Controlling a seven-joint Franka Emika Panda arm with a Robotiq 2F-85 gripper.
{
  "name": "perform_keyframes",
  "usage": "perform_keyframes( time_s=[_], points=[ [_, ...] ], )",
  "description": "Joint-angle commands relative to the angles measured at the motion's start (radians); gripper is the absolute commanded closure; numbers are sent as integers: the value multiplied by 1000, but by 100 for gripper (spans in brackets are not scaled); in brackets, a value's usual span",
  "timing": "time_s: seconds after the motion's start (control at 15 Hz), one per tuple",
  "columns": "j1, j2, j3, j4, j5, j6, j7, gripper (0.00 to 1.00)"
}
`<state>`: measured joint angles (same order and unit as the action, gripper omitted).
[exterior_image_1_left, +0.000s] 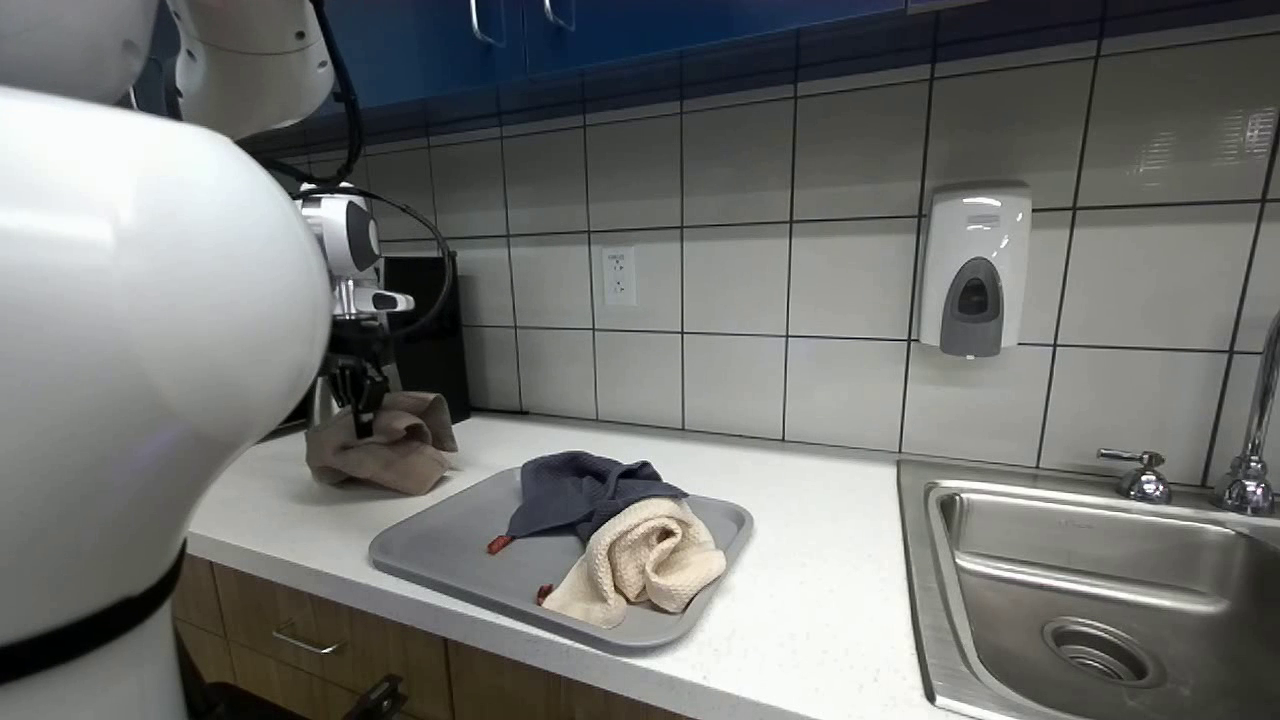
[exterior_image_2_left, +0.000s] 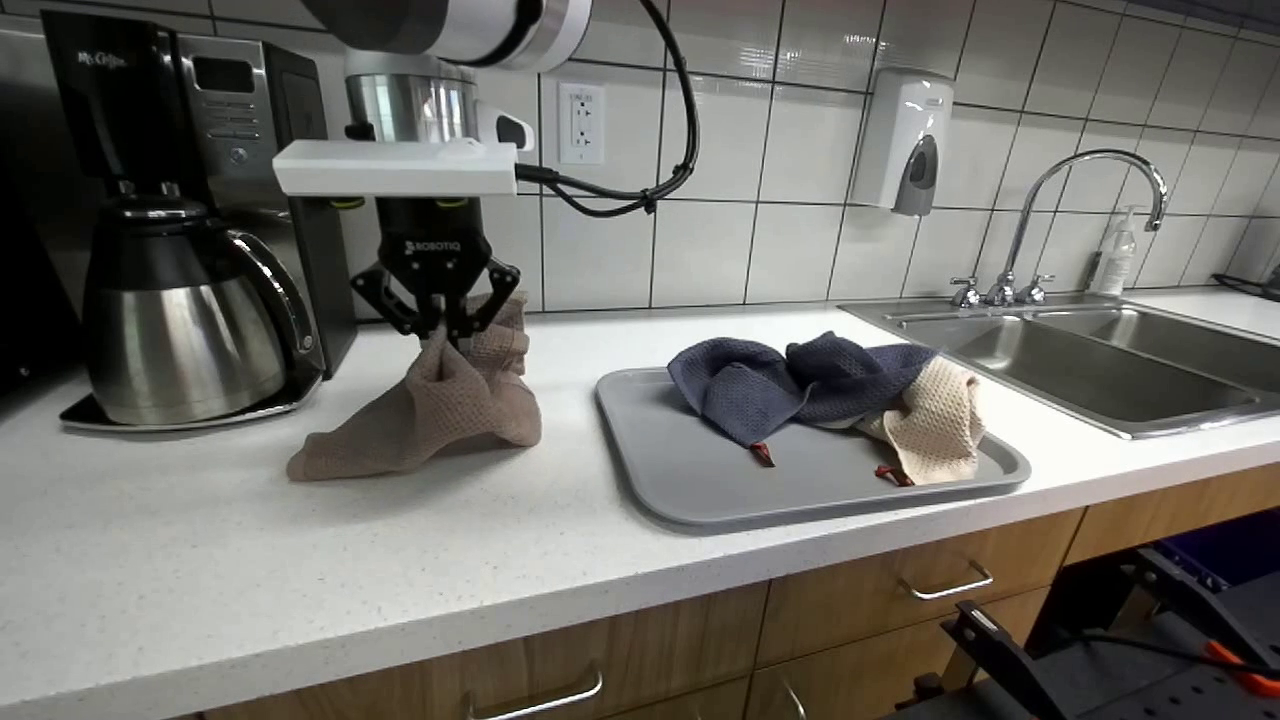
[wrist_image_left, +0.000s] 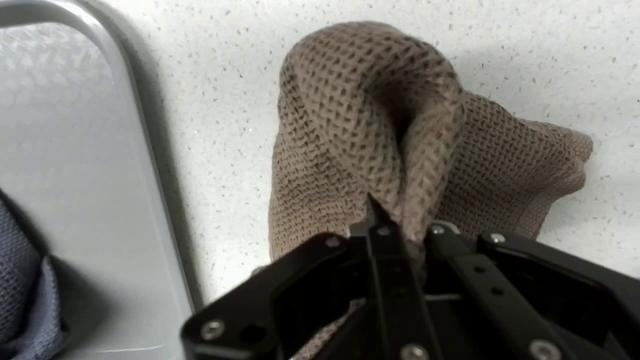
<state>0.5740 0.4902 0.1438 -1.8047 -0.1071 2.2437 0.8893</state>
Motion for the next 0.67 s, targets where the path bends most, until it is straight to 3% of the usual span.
perform_keyframes(
  time_s=[0.0, 0.6],
  points=[
    [5, -81, -8, -64, -49, 27, 59, 98],
    [-11, -221, 1, -173, -149, 43, 185, 98]
  ],
)
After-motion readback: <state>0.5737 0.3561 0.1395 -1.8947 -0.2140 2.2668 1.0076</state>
